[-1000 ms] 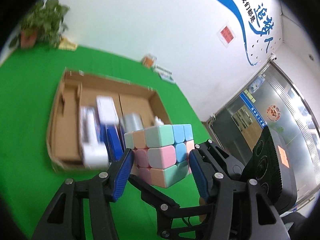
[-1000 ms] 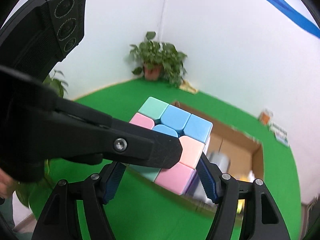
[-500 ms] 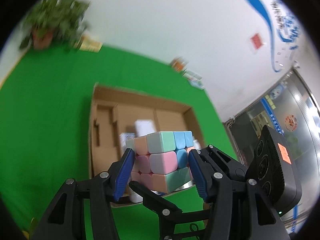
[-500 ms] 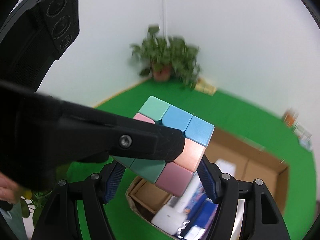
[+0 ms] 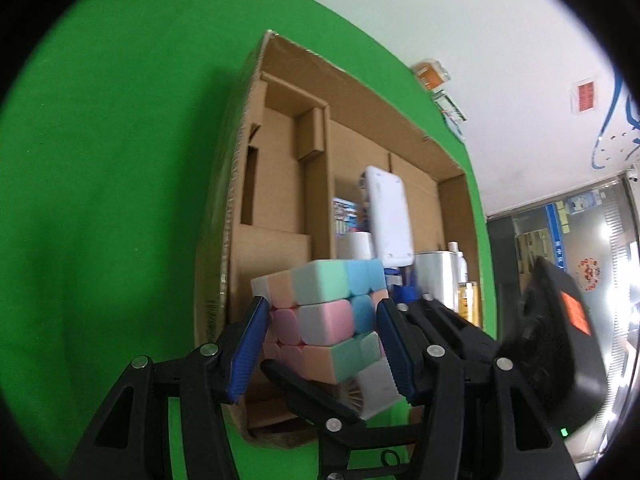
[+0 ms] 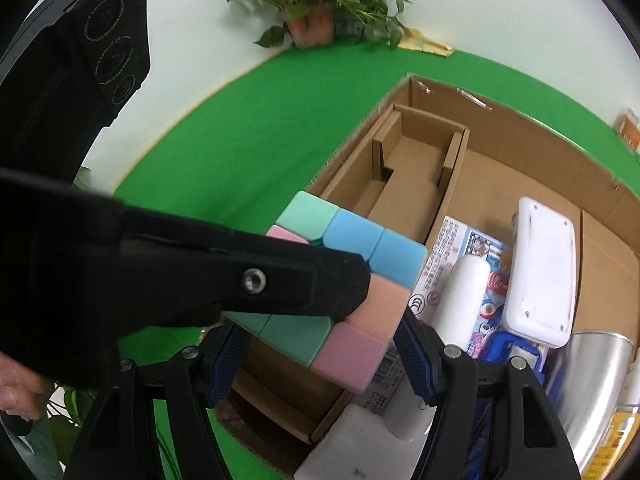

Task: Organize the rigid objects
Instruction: 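Carry the cube into the box corner compartment and release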

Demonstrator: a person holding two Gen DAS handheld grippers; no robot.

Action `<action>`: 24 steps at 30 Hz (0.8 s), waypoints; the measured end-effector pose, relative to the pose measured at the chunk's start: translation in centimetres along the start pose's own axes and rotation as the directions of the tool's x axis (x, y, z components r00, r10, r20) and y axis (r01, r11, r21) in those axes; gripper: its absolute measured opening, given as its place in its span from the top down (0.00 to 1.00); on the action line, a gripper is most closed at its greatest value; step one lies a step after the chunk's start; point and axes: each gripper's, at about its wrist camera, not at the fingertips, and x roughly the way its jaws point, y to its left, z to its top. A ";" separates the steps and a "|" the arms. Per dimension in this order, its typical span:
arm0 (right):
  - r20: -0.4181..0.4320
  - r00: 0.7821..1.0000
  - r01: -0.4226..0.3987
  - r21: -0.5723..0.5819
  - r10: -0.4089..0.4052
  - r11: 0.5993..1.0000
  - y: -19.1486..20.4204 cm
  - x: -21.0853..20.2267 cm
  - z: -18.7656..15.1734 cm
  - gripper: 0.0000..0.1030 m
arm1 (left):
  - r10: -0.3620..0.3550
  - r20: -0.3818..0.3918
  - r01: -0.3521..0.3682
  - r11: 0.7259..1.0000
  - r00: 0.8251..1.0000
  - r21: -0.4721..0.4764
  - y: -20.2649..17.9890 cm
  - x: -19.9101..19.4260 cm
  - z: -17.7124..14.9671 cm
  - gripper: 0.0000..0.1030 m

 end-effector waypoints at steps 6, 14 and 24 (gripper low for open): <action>0.044 0.998 -0.044 0.025 0.043 0.999 -0.4 -2.4 -1.6 0.26 | 0.081 0.139 -0.085 0.996 0.987 0.019 -1.4 -2.7 -1.4 0.48; 0.343 0.921 0.148 0.133 -0.186 0.980 -4.4 -14.4 -12.5 0.01 | 0.217 0.730 -0.438 0.890 0.647 0.123 -11.3 -11.2 -13.5 0.16; 0.238 0.851 0.364 0.373 -0.468 0.853 -8.6 -15.9 -23.7 0.01 | 0.310 0.747 -0.587 0.799 0.588 0.130 -14.8 -3.7 -25.8 0.00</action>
